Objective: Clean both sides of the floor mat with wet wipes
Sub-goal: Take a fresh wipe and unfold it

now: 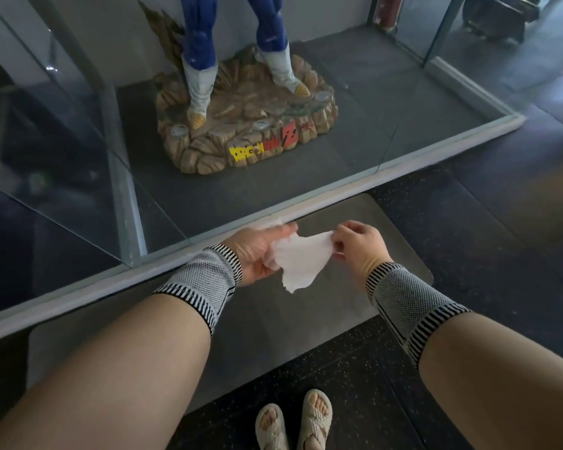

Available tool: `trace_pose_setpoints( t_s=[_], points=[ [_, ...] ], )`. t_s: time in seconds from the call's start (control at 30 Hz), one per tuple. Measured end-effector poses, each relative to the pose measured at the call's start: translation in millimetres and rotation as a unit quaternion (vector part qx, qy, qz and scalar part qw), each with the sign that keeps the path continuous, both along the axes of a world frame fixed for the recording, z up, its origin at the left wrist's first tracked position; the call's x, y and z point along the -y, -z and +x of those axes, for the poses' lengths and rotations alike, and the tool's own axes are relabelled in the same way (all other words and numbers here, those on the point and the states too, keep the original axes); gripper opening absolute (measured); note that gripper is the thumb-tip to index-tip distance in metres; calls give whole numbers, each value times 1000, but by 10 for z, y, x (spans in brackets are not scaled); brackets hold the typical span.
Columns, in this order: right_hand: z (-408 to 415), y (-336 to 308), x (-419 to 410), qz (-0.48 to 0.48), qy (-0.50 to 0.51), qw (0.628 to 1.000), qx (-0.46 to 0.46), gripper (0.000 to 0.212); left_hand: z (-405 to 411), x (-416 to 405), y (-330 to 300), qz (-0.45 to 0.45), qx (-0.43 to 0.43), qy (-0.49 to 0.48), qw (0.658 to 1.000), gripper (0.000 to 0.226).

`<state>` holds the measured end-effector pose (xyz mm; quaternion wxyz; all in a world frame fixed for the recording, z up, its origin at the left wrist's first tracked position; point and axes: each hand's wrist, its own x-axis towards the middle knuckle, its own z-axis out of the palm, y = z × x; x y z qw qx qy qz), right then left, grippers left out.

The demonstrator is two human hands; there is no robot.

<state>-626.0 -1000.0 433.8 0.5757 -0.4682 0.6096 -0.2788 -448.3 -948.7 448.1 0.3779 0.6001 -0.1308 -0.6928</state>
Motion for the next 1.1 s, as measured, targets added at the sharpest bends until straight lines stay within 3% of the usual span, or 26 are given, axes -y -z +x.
trace_pose_setpoints(
  t_s=[0.07, 0.13, 0.23, 0.3, 0.4, 0.47, 0.53, 0.6, 0.73, 0.8, 0.9, 1.0, 1.1],
  points=[
    [39, -39, 7, -15, 16, 1000, -3, 15, 77, -60, -44, -11, 12, 63, 998, 26],
    [90, -81, -9, -41, 9, 998, -36, 15, 193, -98, -102, -36, -27, 40, 998, 14],
    [239, -150, -84, -61, -11, 996, -58, 20, 389, -126, -120, -112, -202, -94, 968, 32],
    [371, -185, -151, -67, -20, 996, -51, 20, 426, -202, -74, -82, -222, -104, 966, 56],
    [500, -231, -203, -84, -29, 994, -60, 19, 375, -341, 34, -19, -146, -6, 989, 65],
    [517, -245, -235, -92, -25, 992, -77, 18, 401, -429, 39, 11, -42, 11, 999, 46],
    [521, -251, -262, -101, -23, 990, -94, 16, 487, -486, 28, 18, 50, 9, 999, 26],
    [546, -255, -307, -112, -32, 987, -114, 14, 593, -501, 6, 3, 83, -10, 996, 16],
    [651, -271, -392, -143, -57, 976, -157, 11, 691, -499, -73, -37, 156, -89, 983, 14],
    [685, -266, -417, -154, -54, 973, -162, 12, 692, -513, -68, -42, 170, -111, 978, 25],
    [668, -283, -378, -166, -41, 973, -155, 17, 689, -547, -76, -48, 125, -86, 987, 33],
    [551, -325, -258, -167, -64, 974, -139, 27, 608, -517, -67, -53, 107, -18, 993, 34],
    [355, -326, -66, -169, -104, 968, -155, 29, 394, -340, -14, -58, 155, -1, 986, 27]
  ],
)
